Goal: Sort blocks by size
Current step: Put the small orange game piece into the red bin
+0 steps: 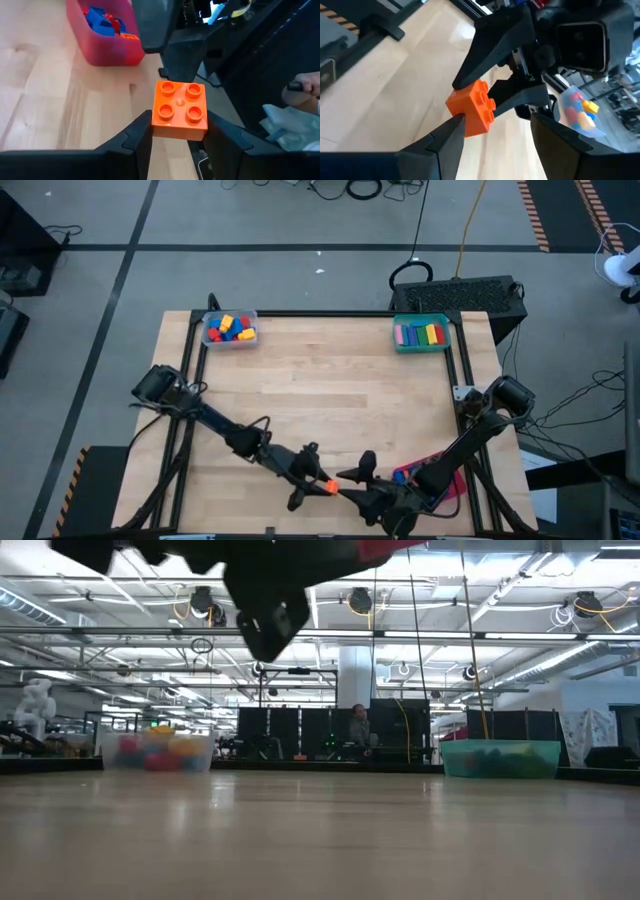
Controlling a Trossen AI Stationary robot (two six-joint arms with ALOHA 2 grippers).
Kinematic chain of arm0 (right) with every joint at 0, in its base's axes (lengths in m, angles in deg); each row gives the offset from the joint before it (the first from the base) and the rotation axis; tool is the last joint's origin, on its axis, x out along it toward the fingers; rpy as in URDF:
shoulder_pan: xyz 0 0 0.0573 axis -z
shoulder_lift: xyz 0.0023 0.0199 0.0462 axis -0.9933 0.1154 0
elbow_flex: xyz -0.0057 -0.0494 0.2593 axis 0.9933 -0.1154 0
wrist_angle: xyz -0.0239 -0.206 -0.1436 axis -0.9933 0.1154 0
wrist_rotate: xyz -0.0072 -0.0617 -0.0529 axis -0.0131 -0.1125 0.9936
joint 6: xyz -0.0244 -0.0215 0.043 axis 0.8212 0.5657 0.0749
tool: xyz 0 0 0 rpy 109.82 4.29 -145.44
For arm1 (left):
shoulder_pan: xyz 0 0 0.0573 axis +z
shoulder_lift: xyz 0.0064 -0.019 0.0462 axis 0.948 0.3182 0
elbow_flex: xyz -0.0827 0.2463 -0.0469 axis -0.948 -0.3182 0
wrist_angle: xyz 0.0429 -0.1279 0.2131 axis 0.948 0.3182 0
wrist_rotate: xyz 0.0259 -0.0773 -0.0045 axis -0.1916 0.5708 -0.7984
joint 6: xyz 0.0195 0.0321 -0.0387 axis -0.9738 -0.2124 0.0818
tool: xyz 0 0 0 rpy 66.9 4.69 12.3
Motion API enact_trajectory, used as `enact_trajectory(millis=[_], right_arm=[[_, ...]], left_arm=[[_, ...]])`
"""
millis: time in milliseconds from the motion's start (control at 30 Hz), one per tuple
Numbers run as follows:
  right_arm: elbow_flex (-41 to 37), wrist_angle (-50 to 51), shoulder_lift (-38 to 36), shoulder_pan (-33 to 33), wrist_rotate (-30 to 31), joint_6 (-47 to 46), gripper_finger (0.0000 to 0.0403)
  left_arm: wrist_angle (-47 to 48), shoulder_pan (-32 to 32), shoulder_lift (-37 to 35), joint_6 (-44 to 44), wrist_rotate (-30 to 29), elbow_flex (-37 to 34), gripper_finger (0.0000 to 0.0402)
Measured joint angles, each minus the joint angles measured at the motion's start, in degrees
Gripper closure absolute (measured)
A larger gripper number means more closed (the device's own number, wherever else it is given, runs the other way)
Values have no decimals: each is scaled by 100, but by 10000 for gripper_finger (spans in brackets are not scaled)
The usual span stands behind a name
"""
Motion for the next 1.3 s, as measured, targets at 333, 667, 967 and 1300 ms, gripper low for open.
enact_trajectory(millis=[333,667,967,1300], right_arm=[[0,95,-7,15,11,147,193],[0,84,4,37,381,211,193],[0,129,4,66,562,138,264],[0,208,-95,77,641,-896,326]], left_arm=[[-280,349,7,5,486,-17,251],[-562,657,0,10,655,4,251],[-534,723,0,8,905,4,251],[-537,789,2,-431,1449,4,205]])
